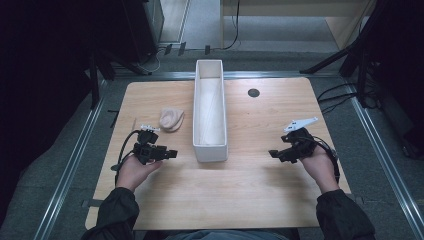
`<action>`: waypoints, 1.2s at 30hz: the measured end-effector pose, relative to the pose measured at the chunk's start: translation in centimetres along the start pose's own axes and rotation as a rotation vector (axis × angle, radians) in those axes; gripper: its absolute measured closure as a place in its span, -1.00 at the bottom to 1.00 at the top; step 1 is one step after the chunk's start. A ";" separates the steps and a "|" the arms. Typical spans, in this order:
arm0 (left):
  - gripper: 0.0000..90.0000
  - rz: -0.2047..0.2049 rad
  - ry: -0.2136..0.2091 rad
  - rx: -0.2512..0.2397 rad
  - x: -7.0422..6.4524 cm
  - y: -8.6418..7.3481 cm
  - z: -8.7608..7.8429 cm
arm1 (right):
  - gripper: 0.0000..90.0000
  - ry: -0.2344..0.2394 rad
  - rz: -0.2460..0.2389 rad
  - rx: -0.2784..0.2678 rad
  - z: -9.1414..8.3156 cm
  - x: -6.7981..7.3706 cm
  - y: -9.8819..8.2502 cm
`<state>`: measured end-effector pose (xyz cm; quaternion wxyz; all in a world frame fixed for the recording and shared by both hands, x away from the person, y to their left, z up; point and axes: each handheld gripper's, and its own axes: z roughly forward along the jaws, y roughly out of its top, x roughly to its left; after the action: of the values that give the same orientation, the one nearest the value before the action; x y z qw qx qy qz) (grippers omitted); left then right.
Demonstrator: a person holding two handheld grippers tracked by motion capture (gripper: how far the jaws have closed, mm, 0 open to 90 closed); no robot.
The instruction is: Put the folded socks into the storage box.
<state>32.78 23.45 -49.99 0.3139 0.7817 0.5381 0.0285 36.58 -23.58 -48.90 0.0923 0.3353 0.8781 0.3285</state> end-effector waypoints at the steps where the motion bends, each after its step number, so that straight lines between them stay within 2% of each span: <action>1: -0.09 0.009 0.011 0.010 0.0 -0.1 0.0 | -0.53 0.006 -0.006 0.007 0.1 0.2 0.1; 8: -0.12 -0.022 0.006 0.001 0.6 0.0 -0.1 | -0.54 0.018 -0.037 0.029 0.5 0.5 0.4; 17: -0.14 -0.027 0.009 0.016 0.7 -0.2 -0.1 | -0.54 0.023 -0.019 0.011 0.5 0.4 0.7; 20: -0.07 -0.031 0.000 0.013 0.7 -0.1 -0.4 | -0.54 0.028 -0.022 0.009 0.6 0.4 0.7; 24: -0.07 -0.037 0.004 0.005 0.8 0.3 -0.7 | -0.54 0.029 -0.025 0.007 0.6 0.4 0.7; 29: -0.10 -0.056 0.011 0.018 0.9 1.2 -0.4 | -0.54 0.031 -0.011 0.011 0.6 0.2 0.6; 32: -0.12 -0.050 0.029 0.021 0.9 1.8 -0.4 | -0.54 0.033 -0.014 0.012 0.7 0.3 0.6; 35: -0.20 -0.045 0.029 0.023 0.9 2.2 -0.4 | -0.54 0.032 -0.011 0.016 0.8 0.3 0.7; 36: -0.19 -0.050 0.035 0.037 1.1 2.5 -0.6 | -0.54 0.032 -0.014 0.019 0.8 0.4 0.7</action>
<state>35.03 24.10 -48.55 0.2907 0.7730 0.5634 0.0242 36.96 -22.57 -49.06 0.0774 0.3246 0.8850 0.3247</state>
